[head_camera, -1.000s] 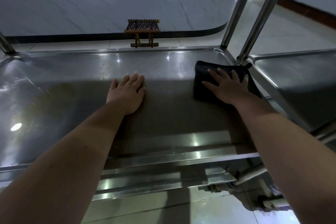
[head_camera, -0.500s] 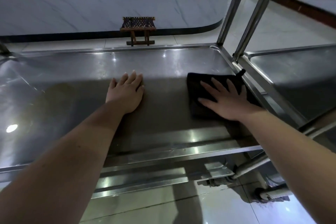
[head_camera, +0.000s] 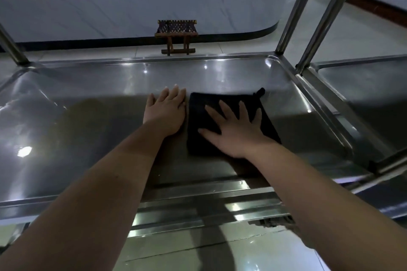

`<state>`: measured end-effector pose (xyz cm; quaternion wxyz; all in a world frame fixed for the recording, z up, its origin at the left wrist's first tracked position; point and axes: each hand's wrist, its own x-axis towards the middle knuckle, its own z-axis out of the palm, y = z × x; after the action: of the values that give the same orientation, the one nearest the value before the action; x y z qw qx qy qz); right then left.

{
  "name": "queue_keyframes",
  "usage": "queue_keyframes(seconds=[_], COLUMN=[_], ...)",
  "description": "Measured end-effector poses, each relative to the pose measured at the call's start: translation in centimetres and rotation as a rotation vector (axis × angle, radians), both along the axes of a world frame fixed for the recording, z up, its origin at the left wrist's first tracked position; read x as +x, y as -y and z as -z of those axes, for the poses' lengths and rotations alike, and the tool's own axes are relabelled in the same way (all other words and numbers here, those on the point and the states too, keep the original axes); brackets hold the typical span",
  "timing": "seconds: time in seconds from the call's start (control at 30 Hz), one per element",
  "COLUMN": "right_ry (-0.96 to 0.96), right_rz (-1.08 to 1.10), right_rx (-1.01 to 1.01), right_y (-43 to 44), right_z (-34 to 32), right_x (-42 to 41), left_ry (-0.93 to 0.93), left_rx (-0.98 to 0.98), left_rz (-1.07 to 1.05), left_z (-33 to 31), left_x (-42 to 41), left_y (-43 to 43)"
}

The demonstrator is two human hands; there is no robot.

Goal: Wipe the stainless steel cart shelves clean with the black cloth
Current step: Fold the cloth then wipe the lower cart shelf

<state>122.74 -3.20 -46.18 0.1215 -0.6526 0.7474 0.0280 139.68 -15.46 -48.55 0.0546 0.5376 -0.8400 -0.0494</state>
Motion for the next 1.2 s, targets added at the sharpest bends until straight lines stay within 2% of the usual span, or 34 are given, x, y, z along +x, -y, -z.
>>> queue_keyframes(seconds=[0.1, 0.17, 0.23, 0.33, 0.43, 0.57, 0.77, 1.0, 1.1, 1.2], right_ry=[0.011, 0.035, 0.030, -0.021, -0.038, -0.015, -0.043, 0.014, 0.130, 0.288], right_rz=[-0.069, -0.075, -0.069, -0.079, 0.007, 0.111, 0.018, -0.081, 0.028, 0.213], right_rx=[0.013, 0.028, 0.030, -0.068, -0.100, -0.106, -0.078, 0.004, -0.178, -0.290], right_y=[-5.9, -6.6, -4.2, 2.6, 8.8, 11.6, 5.8, -3.6, -2.8, -1.5], right_z=[0.7, 0.9, 0.7, 0.2, -0.3, -0.1, 0.0, 0.3, -1.6, -3.0], right_x=[0.3, 0.2, 0.0, -0.9, -1.3, -0.6, -1.0, 1.3, -0.4, -4.3], left_ry=[-0.015, -0.020, -0.022, -0.050, -0.066, -0.052, -0.021, -0.034, -0.153, -0.139], left_rx=[-0.003, -0.004, -0.002, 0.014, 0.024, 0.021, 0.023, 0.062, -0.034, 0.108], left_rz=[-0.003, 0.000, 0.009, 0.010, 0.002, -0.017, -0.008, 0.015, 0.038, 0.136], left_z=[0.0, 0.0, 0.0, -0.2, -0.6, -0.8, -0.7, -2.4, -4.9, -5.7], left_x=[0.0, 0.0, 0.1, 0.2, 0.3, 0.2, 0.1, -0.2, -1.6, -5.5], left_y=[0.1, 0.1, 0.1, 0.0, -0.3, -0.5, -0.4, -1.2, -2.9, -8.0])
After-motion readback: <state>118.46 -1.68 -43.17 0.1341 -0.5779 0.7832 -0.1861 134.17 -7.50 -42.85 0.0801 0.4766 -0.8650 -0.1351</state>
